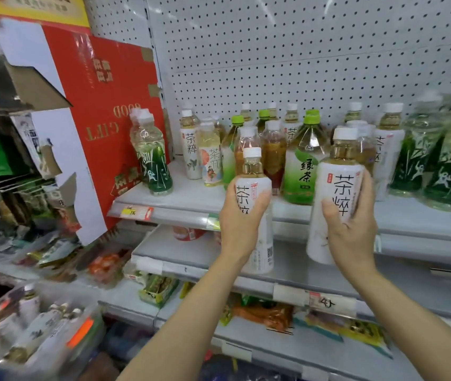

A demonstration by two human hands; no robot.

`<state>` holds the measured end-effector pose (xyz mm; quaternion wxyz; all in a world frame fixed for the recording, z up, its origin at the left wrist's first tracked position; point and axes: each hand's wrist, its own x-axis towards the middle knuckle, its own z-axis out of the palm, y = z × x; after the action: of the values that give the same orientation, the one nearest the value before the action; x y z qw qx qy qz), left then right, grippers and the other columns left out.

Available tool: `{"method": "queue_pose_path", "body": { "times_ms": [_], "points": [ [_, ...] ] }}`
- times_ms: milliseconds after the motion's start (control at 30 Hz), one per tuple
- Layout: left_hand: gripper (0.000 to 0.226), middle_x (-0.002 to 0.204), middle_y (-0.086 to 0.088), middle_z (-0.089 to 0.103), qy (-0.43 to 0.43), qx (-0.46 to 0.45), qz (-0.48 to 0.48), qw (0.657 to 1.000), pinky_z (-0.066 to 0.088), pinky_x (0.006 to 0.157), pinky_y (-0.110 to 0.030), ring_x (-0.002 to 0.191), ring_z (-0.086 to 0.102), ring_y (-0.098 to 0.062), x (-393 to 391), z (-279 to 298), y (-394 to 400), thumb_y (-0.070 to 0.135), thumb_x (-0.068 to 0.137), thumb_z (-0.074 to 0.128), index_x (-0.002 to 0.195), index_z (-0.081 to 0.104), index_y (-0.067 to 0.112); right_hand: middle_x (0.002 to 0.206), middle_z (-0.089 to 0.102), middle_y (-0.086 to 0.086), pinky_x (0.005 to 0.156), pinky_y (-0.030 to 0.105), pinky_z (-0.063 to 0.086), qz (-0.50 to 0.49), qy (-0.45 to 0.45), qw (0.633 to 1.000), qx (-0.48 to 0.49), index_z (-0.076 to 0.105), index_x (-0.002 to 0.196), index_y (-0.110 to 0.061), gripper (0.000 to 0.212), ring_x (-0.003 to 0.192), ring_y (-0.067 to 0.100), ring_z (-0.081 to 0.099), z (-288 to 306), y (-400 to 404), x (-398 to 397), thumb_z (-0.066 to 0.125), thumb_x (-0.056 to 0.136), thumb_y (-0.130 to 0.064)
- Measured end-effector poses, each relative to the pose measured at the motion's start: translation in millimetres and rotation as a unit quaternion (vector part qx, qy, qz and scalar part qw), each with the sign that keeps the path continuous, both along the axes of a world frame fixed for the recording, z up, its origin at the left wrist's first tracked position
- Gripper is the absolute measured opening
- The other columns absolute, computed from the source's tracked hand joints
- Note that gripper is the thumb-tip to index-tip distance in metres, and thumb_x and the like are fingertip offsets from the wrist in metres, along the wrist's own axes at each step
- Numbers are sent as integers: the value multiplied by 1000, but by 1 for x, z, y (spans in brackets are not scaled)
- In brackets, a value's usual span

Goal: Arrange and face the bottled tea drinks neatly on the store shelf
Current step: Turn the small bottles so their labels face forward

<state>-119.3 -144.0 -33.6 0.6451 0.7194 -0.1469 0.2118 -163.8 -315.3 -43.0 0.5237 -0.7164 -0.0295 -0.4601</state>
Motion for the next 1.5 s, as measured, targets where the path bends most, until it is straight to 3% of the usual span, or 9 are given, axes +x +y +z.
{"method": "queue_pose_path", "body": {
  "times_ms": [200,367,500,667,900,1133,1233,1367,1500],
  "points": [
    [59,115,11,61,-43,-45,95,994,51,88,-24,103,60,5,53,36,35,42,89,67,138,40,23,122,40,-35,79,-7,35,24,-9,1000,10,23,155,-18,76,103,-32,42,1,10,18,57,87,-29],
    [58,105,27,48,-68,-62,137,986,37,66,3,83,47,31,111,58,64,26,90,68,139,38,19,126,40,-37,83,-5,36,22,-16,1000,11,22,153,-25,73,110,-29,42,1,21,33,59,89,-25],
    [58,112,17,54,-46,-40,89,994,45,79,-10,96,57,5,154,56,72,33,89,68,137,35,30,119,41,-53,85,-2,39,3,-21,1000,7,23,144,-43,68,112,-23,45,5,47,46,58,85,-40],
    [57,123,12,53,-42,-1,2,999,40,80,-1,103,52,15,190,42,80,27,90,69,135,35,29,114,48,-50,80,-2,41,-16,-29,999,18,27,152,-16,73,106,-25,49,2,86,73,60,86,-20],
    [80,139,-3,49,-12,23,-29,999,46,105,-47,123,53,-22,233,32,113,47,83,69,147,26,28,116,46,-53,81,-1,42,-27,-43,998,28,23,145,-39,73,109,-22,50,2,150,92,63,84,-38],
    [72,167,5,4,-84,104,-50,990,13,123,-50,153,4,-14,208,59,138,45,103,44,159,4,26,145,38,-33,113,22,36,-10,-12,1000,-23,15,152,-34,80,137,-3,38,18,201,136,59,86,-42],
    [65,164,14,13,-181,120,-94,972,19,122,-41,149,15,-5,187,99,153,47,102,44,157,13,34,156,33,-7,118,42,32,-13,-4,998,-56,9,157,-21,86,145,10,30,29,211,162,59,91,-43],
    [83,150,6,44,-167,309,-164,922,39,109,-36,128,49,-8,183,136,148,51,88,66,154,18,38,150,9,-30,113,6,14,-25,11,995,-100,1,155,-18,86,141,-17,8,40,219,184,52,94,-49],
    [59,124,9,60,-198,376,-139,895,45,97,-34,112,56,-12,194,152,139,35,85,74,139,50,30,151,20,-19,109,3,15,-43,32,992,-111,4,157,-10,89,138,-17,12,32,215,194,58,95,-43]
  ]
}}
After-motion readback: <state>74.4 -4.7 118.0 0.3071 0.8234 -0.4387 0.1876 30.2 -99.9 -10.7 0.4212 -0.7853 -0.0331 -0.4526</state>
